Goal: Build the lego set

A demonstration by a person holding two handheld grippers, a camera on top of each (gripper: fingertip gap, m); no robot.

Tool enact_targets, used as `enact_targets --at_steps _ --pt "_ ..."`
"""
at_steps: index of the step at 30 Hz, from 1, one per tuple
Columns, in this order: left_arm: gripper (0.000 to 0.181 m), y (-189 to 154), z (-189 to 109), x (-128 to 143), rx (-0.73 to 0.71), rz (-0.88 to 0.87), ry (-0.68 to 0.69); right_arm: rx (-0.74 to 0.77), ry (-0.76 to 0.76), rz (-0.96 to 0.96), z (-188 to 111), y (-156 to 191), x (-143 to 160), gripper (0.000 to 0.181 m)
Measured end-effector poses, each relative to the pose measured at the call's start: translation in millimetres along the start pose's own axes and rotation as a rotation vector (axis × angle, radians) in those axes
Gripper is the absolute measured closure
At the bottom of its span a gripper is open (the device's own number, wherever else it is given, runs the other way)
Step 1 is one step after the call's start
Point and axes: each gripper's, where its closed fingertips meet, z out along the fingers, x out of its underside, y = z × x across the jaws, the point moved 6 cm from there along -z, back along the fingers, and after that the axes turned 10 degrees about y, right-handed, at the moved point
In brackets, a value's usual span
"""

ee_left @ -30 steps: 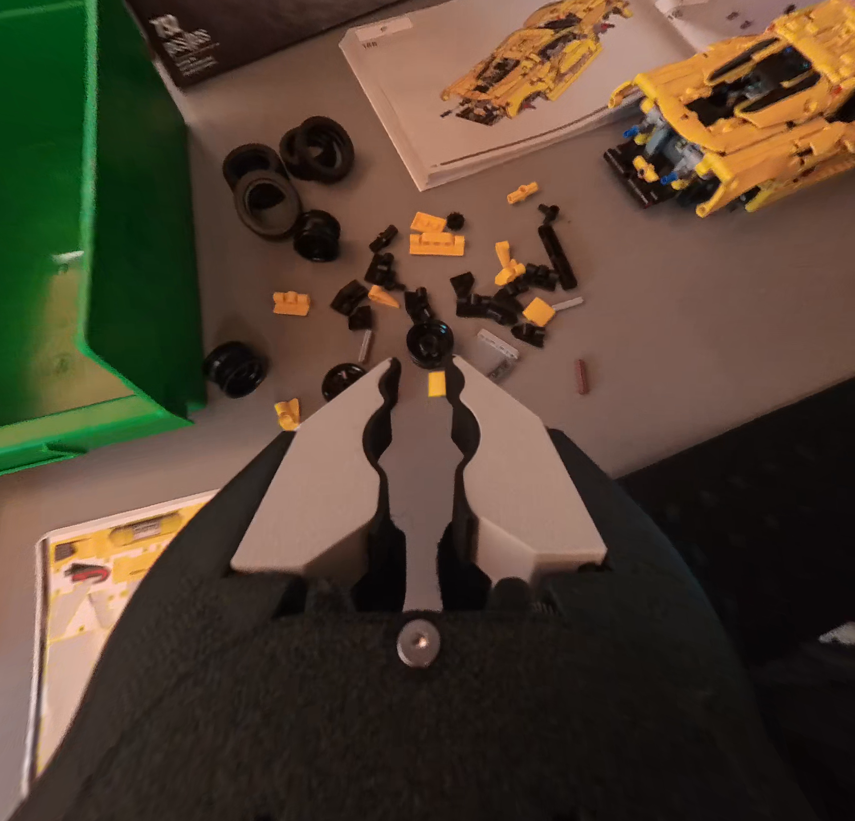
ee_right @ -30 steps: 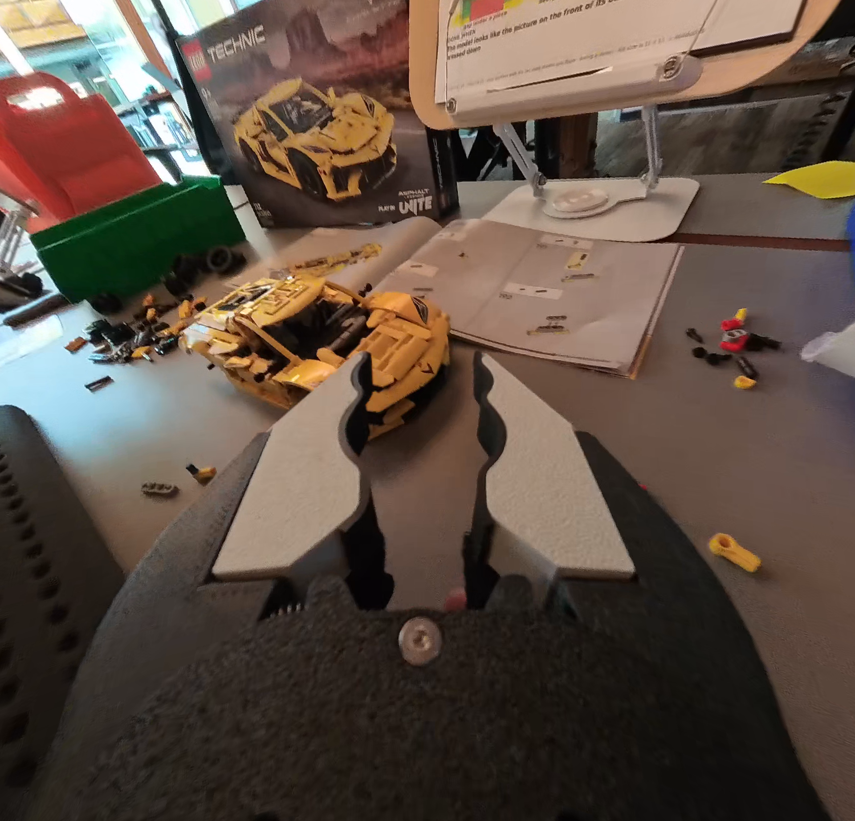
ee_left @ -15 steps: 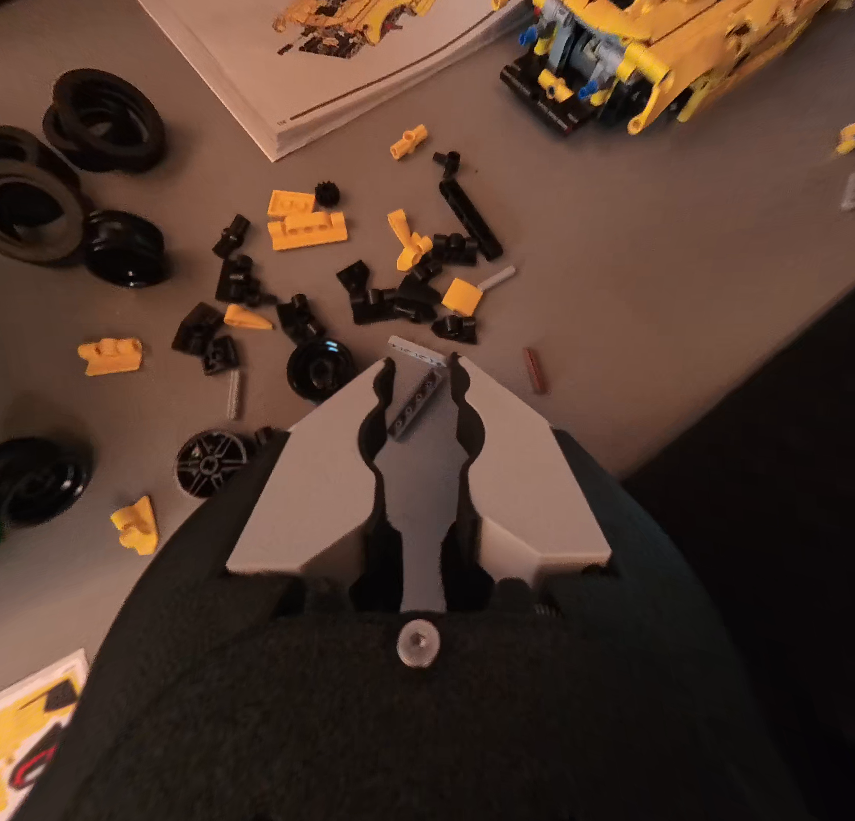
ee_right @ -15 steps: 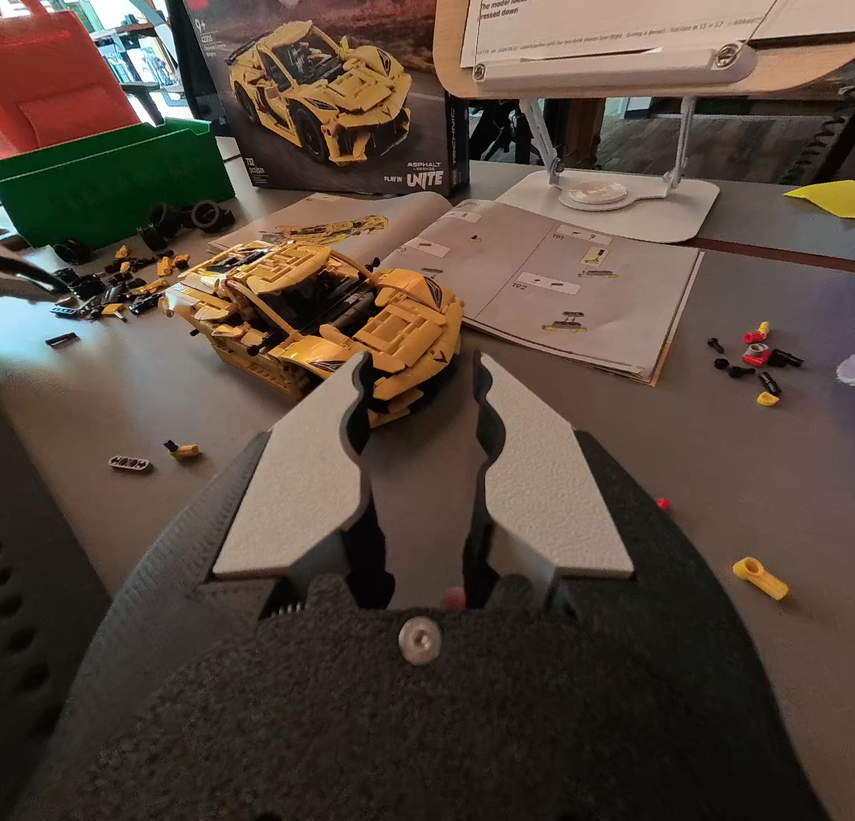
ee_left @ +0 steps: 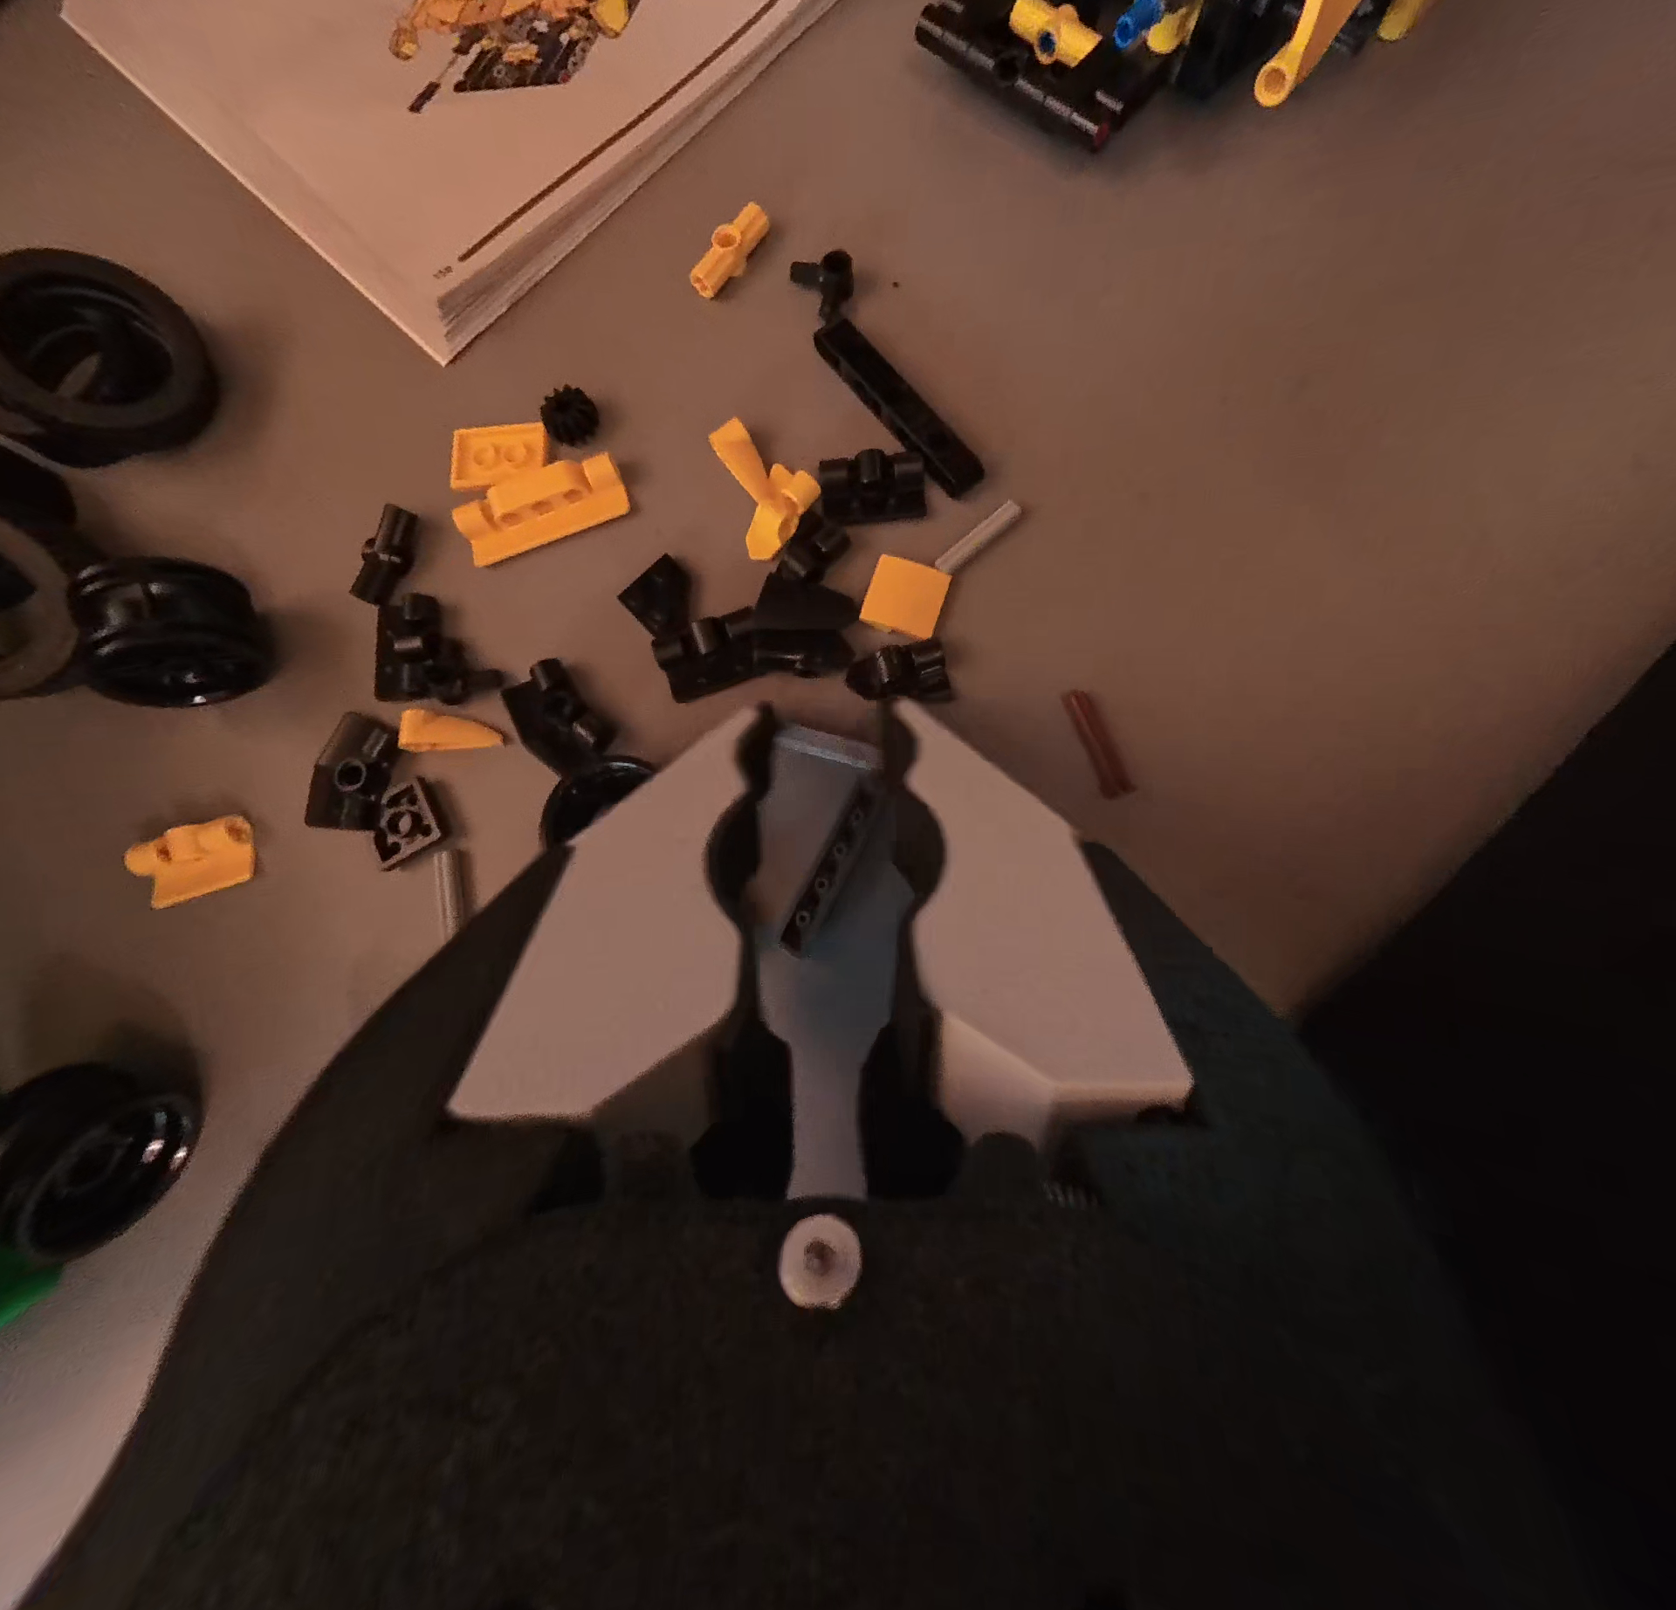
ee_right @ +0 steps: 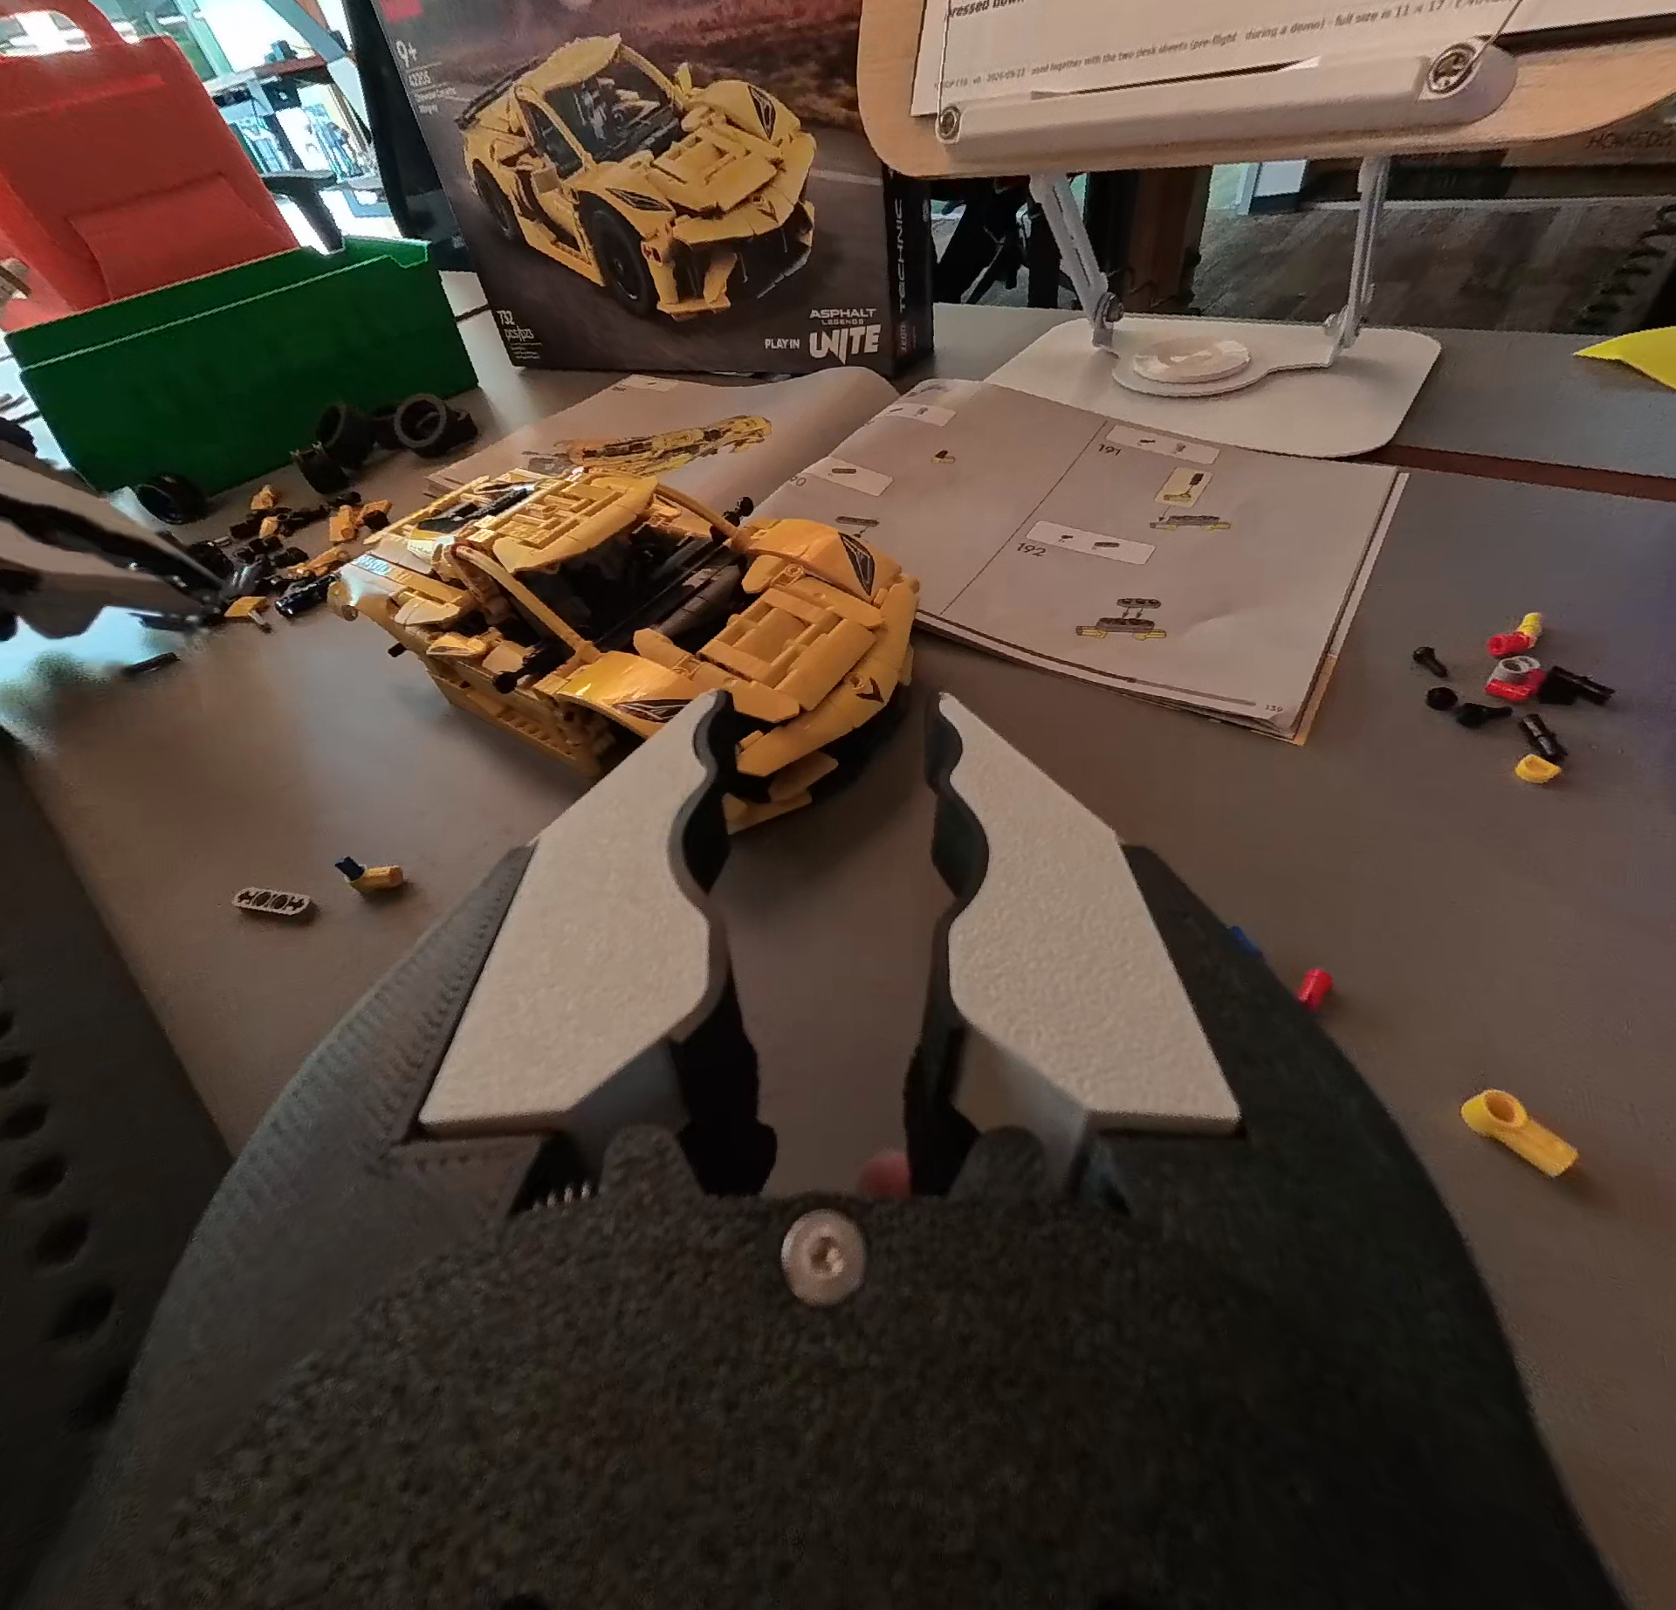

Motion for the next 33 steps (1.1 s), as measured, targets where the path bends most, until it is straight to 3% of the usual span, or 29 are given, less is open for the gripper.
enact_targets --at_steps 2,13,17,24,30,33 --pt "0.173 1.3 -1.3 2.1 -0.018 0.009 0.017 -0.001 -0.001 0.0 -0.5 0.0 0.1 0.142" --pt "0.165 -2.2 -14.8 7.2 -0.05 -0.087 -0.005 -0.026 -0.007 0.011 0.8 -0.6 0.0 0.144" --pt "0.151 -1.4 -26.4 8.6 -0.095 -0.204 -0.037 -0.035 -0.029 0.021 -2.0 -0.9 -1.6 0.145" --pt "0.151 -0.5 -42.6 18.3 -0.2 -0.448 -0.046 -0.056 -0.057 0.036 -4.9 -1.8 -3.5 0.145" --pt "0.148 -10.6 -36.6 14.2 -0.216 -0.665 -0.025 -0.061 -0.067 0.024 -6.9 -0.8 -4.0 0.145" --pt "0.148 -17.4 -29.3 7.5 -0.215 -0.665 0.024 -0.071 -0.072 0.029 -6.8 -1.0 -4.4 0.145"
